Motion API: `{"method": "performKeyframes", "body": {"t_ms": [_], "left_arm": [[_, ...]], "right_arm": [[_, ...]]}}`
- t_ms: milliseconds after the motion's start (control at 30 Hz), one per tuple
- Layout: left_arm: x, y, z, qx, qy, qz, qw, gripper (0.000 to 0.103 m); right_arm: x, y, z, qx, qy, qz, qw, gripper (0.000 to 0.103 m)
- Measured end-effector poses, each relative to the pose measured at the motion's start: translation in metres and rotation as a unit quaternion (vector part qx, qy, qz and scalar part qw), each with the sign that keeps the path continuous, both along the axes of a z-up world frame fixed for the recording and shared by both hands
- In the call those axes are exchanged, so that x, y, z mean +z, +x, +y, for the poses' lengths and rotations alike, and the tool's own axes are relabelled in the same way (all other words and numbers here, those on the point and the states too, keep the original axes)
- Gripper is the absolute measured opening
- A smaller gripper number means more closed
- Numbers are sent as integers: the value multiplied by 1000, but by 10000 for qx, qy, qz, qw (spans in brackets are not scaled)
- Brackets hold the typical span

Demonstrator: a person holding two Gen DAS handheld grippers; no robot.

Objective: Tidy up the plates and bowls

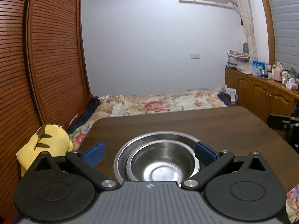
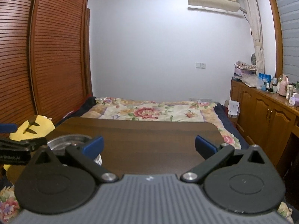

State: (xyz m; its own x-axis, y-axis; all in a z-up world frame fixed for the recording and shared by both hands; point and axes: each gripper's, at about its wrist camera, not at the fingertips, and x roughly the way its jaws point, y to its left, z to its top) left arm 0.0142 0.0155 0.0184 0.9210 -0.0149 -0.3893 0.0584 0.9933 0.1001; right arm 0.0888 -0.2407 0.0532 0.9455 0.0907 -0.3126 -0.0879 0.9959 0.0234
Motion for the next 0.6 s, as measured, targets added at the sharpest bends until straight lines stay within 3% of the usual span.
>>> {"method": "performKeyframes", "body": {"t_ms": [300, 600], "left_arm": [[-19, 3, 5, 81, -4, 186, 9998, 103], [-22, 3, 6, 78, -11, 208, 9998, 103]], "right_arm": [[-18, -2, 3, -1, 87, 233, 9997, 103], [-18, -3, 0, -56, 85, 254, 9996, 103]]}}
